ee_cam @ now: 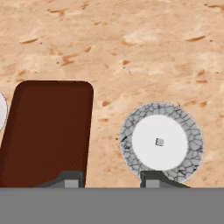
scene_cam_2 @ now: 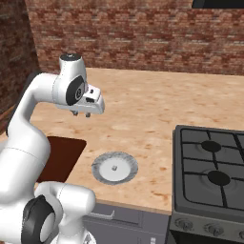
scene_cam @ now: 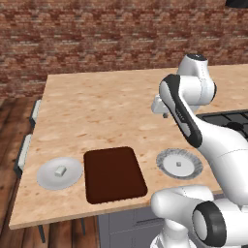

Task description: Move the dessert items from the plates to the tray.

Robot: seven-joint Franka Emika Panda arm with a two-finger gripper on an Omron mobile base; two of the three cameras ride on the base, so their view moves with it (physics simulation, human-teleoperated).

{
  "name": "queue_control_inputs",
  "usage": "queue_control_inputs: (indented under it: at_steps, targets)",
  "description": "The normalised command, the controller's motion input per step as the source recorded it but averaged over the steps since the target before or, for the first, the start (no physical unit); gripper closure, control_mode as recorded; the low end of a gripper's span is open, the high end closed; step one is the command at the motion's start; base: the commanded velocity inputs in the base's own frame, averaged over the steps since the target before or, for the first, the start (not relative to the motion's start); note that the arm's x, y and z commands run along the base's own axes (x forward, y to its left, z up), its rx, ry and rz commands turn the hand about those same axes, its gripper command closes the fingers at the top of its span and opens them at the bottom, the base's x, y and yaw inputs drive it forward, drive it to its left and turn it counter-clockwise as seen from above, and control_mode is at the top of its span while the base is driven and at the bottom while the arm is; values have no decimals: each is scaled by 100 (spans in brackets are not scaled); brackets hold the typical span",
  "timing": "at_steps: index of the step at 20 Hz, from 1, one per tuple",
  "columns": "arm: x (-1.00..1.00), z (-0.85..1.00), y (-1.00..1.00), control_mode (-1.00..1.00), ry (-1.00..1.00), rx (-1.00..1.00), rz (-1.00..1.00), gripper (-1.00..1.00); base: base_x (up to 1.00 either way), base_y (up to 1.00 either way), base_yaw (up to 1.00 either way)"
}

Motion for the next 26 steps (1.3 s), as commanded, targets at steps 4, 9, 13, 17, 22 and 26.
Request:
queue_control_inputs:
  at_steps: [4,9,13,17,22,26]
  targets:
    - [1,0,0,-100,0,0,0,-100,0,0,0]
    - [-2,-1,-3,-100,0,-1,0,-100,0,0,0]
    - [-32,-21,-61,-100,1,0,-2,-100,0,0,0]
    - [-25,-39,-76,-100,3,0,-6,-100,0,0,0]
    - [-7,-53,-62,-100,11,0,-4,-100,0,0,0]
    - [0,-58,-4,-100,17,0,0,-100,0,0,0]
